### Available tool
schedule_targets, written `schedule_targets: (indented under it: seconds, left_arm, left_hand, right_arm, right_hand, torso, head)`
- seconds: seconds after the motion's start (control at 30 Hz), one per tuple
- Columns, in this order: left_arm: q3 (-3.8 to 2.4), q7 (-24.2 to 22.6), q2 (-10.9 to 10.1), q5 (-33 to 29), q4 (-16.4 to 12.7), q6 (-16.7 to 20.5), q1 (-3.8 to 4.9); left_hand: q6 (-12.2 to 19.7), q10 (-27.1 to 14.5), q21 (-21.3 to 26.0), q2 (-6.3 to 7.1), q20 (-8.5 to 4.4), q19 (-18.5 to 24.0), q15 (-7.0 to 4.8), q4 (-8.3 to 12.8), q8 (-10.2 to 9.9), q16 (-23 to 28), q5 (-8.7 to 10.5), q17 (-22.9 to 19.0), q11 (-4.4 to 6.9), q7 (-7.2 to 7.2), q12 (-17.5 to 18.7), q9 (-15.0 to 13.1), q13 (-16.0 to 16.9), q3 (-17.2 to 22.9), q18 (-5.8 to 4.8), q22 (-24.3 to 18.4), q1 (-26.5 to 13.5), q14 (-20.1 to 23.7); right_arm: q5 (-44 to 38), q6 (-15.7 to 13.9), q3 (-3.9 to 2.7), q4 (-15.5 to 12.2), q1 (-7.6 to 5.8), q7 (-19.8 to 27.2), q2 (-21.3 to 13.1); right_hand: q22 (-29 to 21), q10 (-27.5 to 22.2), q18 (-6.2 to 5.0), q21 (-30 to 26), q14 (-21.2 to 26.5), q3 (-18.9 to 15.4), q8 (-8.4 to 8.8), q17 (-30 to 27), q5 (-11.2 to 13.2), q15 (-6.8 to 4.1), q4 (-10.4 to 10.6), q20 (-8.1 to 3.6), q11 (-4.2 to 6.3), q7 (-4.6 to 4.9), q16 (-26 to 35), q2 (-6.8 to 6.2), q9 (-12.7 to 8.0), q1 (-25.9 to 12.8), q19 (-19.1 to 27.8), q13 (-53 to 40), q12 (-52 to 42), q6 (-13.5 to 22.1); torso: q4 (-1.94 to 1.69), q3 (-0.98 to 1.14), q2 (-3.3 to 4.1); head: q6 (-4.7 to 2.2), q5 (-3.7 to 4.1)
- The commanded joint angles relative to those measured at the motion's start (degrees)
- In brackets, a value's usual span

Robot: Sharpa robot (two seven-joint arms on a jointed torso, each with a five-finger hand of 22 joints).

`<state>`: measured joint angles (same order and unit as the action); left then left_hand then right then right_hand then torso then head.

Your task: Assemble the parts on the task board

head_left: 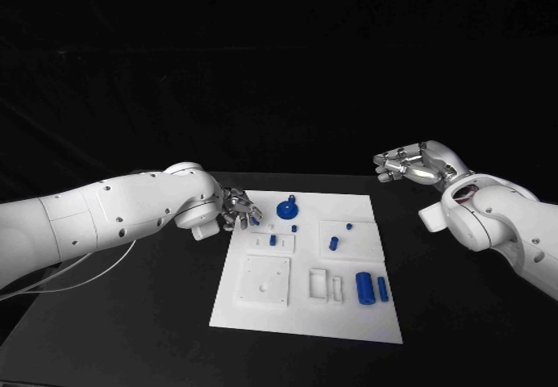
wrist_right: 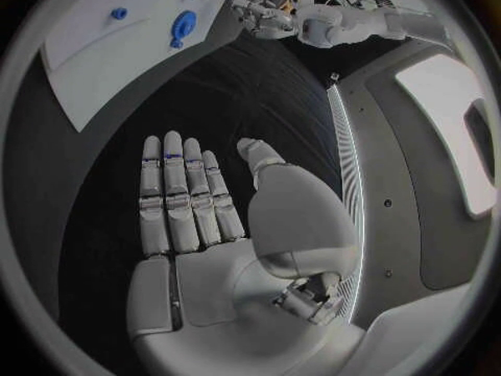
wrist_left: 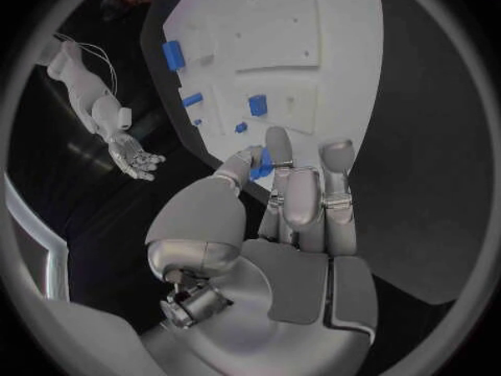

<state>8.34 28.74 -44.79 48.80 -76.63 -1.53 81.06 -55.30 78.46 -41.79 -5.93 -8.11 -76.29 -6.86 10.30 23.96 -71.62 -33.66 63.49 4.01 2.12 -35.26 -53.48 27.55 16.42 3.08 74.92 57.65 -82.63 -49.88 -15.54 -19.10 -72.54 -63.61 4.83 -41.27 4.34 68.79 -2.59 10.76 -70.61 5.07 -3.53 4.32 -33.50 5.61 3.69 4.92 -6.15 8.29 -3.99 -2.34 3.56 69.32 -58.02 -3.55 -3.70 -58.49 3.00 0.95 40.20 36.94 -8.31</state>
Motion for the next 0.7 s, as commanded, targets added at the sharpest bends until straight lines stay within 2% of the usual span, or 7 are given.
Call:
schedule_targets:
  seconds: [0.03, 0.27, 0.43, 0.57, 0.7]
  left_arm:
    - [0.42, 1.83, -0.38, 4.08, -1.26, 1.97, 0.06]
    - [1.64, 2.16, -0.81, 6.01, -2.86, 4.06, 0.02]
    - [3.17, 2.57, -0.69, 7.5, -3.31, 5.29, -0.03]
    - [4.2, 2.77, -0.29, 8.69, -3.42, 6.45, -0.32]
    - [4.56, 2.67, 0.04, 8.95, -3.52, 6.59, -0.59]
  left_hand:
    - [-3.02, 0.45, -0.43, -0.02, 0.0, -0.45, -0.04, 1.73, -0.19, -0.08, -0.41, 0.17, 0.14, -2.49, 0.17, -0.05, 0.08, 1.86, -0.58, 2.72, 0.53, -0.38]
    - [-3.53, 1.01, -1.61, 0.14, 0.04, -0.7, -0.03, 1.79, -0.81, -0.33, -0.57, 0.89, 0.2, -2.54, 0.42, -0.38, 0.18, 1.92, -0.48, 2.9, 0.59, -0.76]
    - [-3.55, 1.13, -2.44, 0.11, 0.03, -0.95, -0.05, 1.67, -0.86, -0.6, -0.52, 1.22, 0.26, -2.57, 0.27, -0.52, 0.34, 1.86, -0.49, 3.11, 0.56, -0.95]
    - [-3.49, 1.14, -2.72, 0.09, 0.02, -0.99, -0.07, 1.56, -0.94, -0.64, -0.5, 1.3, 0.29, -2.57, 0.17, -0.63, 0.46, 1.85, -0.46, 3.14, 0.55, -1.0]
    - [-3.48, 1.14, -2.82, 0.07, 0.03, -1.0, -0.05, 1.44, -1.01, -0.59, -0.44, 1.27, 0.3, -2.57, 0.15, -0.69, 0.53, 1.82, -0.44, 3.12, 0.52, -1.02]
  right_arm:
    - [-0.43, 1.01, -0.06, 0.01, 0.11, 0.36, 0.09]
    - [-0.43, 1.04, -0.06, 0.05, 0.23, 0.41, 0.1]
    - [-0.43, 1.08, -0.06, -0.02, 0.25, 0.34, 0.07]
    - [-0.43, 1.12, -0.06, -0.03, 0.27, 0.35, 0.07]
    - [-0.43, 1.16, -0.06, -0.03, 0.3, 0.36, 0.07]
  right_hand:
    - [-0.09, -0.56, 0.16, -0.33, 0.49, -0.29, -0.03, -0.08, -0.01, -0.03, -0.09, 0.01, 0.04, -0.01, 0.29, -0.19, 0.08, 0.21, 0.46, 0.04, 0.27, 0.37]
    - [-0.1, -0.64, 0.16, -0.35, 0.56, -0.33, -0.03, -0.09, -0.01, 0.01, -0.18, 0.02, 0.0, 0.03, 0.29, -0.16, 0.07, 0.3, 0.51, 0.04, 0.26, 0.5]
    - [-0.09, -0.68, 0.13, -0.36, 0.58, -0.45, -0.03, -0.08, -0.02, 0.04, -0.27, 0.05, -0.04, 0.07, 0.27, -0.1, 0.08, 0.26, 0.52, 0.04, 0.26, 0.59]
    - [-0.09, -0.68, 0.13, -0.36, 0.58, -0.45, -0.03, -0.08, -0.02, 0.04, -0.27, 0.05, -0.04, 0.07, 0.27, -0.1, 0.08, 0.26, 0.52, 0.04, 0.26, 0.59]
    - [-0.09, -0.68, 0.13, -0.36, 0.58, -0.45, -0.03, -0.08, -0.02, 0.04, -0.27, 0.05, -0.04, 0.07, 0.27, -0.1, 0.08, 0.26, 0.52, 0.04, 0.26, 0.59]
  torso:
    - [0.03, 0.0, 0.06]
    - [-0.01, 0.05, 0.08]
    - [0.14, 0.12, 0.15]
    - [0.19, 0.05, 0.12]
    - [0.15, 0.04, 0.14]
  head:
    - [0.11, -0.1]
    - [0.36, -0.21]
    - [0.57, -0.3]
    - [0.74, -0.4]
    - [0.86, -0.38]
